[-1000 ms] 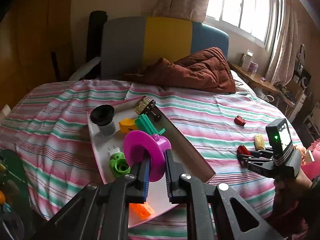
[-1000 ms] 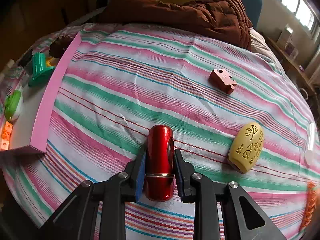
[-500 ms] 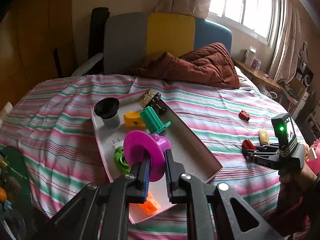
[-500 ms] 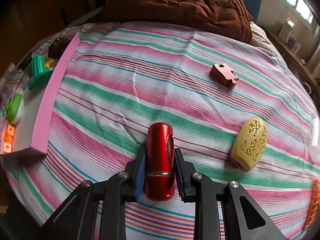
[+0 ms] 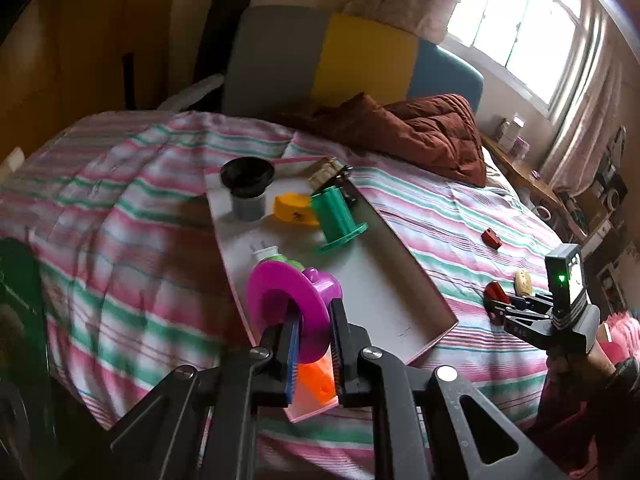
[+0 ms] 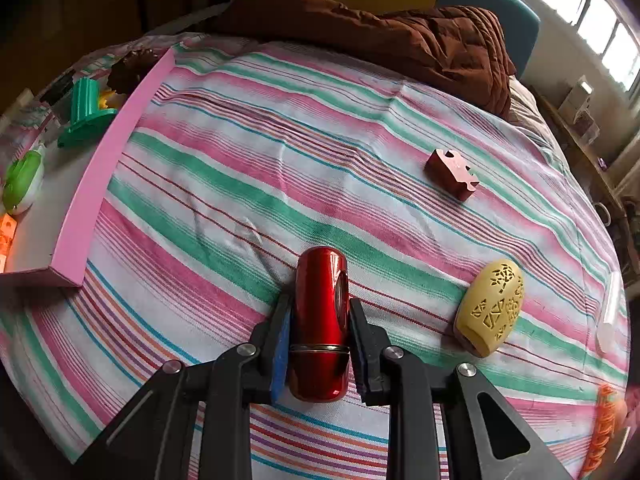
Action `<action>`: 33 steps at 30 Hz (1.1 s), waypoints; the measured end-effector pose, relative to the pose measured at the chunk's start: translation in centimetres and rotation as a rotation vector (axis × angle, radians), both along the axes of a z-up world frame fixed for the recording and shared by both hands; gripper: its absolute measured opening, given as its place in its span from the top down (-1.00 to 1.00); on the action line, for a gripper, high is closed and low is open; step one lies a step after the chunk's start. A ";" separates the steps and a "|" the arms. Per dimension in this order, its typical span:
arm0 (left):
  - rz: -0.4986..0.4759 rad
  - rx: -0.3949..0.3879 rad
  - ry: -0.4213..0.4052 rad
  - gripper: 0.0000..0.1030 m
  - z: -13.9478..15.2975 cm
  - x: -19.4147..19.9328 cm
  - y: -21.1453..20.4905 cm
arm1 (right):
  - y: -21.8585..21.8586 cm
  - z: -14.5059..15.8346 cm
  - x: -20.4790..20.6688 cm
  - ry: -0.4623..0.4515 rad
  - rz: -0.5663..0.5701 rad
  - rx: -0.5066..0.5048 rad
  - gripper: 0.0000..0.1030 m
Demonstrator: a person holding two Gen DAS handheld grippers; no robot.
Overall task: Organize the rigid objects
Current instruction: 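Carry the magenta cup into the tray and open the left gripper while the right holds the red tube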
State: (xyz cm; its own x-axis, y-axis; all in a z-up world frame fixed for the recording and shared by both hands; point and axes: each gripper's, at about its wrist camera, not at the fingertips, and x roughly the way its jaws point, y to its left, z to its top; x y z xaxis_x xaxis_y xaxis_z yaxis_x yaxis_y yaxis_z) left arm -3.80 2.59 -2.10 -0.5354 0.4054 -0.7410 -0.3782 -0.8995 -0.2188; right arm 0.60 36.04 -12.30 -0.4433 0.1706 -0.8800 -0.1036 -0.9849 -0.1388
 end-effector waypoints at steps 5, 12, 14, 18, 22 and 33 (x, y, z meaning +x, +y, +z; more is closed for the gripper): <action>-0.020 0.070 -0.053 0.76 -0.2 -1.0 0.2 | 0.0 0.1 0.1 0.001 0.010 0.023 0.49; -0.003 0.135 -0.121 0.76 -0.7 -6.2 2.0 | -0.1 0.1 0.2 0.003 0.007 0.022 0.48; 0.002 0.145 -0.130 0.76 -0.9 -7.4 2.3 | -0.3 0.2 0.0 0.003 0.005 0.021 0.48; 0.026 0.162 -0.169 0.76 -2.2 -10.3 3.0 | -0.5 0.2 0.1 0.004 0.002 0.020 0.48; 0.055 0.123 -0.197 0.76 -3.9 -12.4 3.5 | -0.5 0.2 0.1 0.004 -0.002 0.017 0.48; 0.097 0.066 -0.168 0.48 -3.8 -12.6 2.2 | -0.4 0.2 0.0 0.005 -0.007 0.014 0.48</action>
State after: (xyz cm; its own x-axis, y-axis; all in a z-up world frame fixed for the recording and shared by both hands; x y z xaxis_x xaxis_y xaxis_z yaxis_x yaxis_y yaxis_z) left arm -16.43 4.77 -5.86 -0.4454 0.4086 -0.7966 -0.2437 -0.9115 -0.3313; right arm 0.59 35.60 -12.13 -0.4464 0.1859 -0.8753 -0.1113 -0.9821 -0.1519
